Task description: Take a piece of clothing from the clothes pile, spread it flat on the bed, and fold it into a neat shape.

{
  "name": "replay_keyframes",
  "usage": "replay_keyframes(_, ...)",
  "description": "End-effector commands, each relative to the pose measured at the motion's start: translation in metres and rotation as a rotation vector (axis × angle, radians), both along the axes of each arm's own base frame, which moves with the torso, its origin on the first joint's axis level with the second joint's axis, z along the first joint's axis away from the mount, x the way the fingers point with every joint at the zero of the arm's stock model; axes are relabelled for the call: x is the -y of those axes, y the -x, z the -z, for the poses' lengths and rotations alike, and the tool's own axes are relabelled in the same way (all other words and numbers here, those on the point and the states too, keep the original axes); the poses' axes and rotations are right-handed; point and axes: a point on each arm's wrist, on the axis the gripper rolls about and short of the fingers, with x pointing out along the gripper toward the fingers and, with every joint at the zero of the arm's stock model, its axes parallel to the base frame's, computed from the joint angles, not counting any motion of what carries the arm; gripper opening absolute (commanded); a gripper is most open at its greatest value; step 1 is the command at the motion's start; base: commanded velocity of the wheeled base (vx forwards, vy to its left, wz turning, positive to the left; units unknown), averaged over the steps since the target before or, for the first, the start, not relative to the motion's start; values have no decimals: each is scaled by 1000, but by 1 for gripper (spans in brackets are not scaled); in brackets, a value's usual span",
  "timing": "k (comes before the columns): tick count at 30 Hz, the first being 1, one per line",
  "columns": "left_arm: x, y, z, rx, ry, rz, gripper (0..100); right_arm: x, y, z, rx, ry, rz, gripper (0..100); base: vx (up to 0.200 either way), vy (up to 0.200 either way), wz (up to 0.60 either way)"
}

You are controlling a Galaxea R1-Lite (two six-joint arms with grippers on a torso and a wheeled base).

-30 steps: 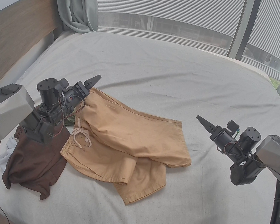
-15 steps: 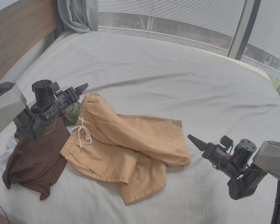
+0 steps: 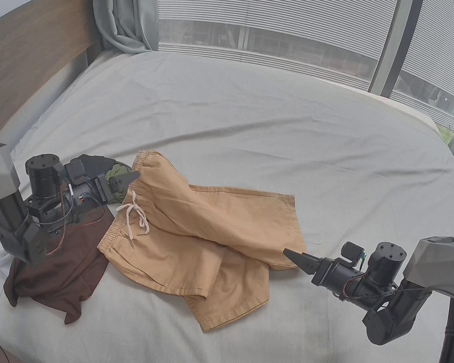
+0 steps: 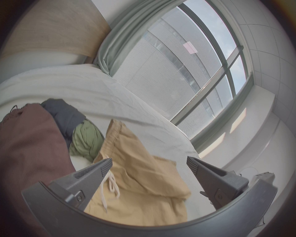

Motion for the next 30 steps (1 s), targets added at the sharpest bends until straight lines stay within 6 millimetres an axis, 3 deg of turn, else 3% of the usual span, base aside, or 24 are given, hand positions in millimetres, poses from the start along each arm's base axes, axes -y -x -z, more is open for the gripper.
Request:
replay_keyframes(1, -9, 37, -4, -12, 8, 73, 100, -15, 17, 24, -95, 37, -55, 100, 0, 0, 0)
replay_keyframes(9, -3, 37, 6, 5, 11, 91, 100, -24, 33, 55, -209, 75, -90, 100, 0, 0, 0)
replay_keyframes(16, -3, 36, 8, 2, 11, 91, 100, -32, 38, 71, -248, 90, -118, 100, 0, 0, 0)
replay_keyframes(30, -3, 35, 9, 15, 11, 89, 100, -53, 29, 90, -227, 105, -94, 100, 0, 0, 0)
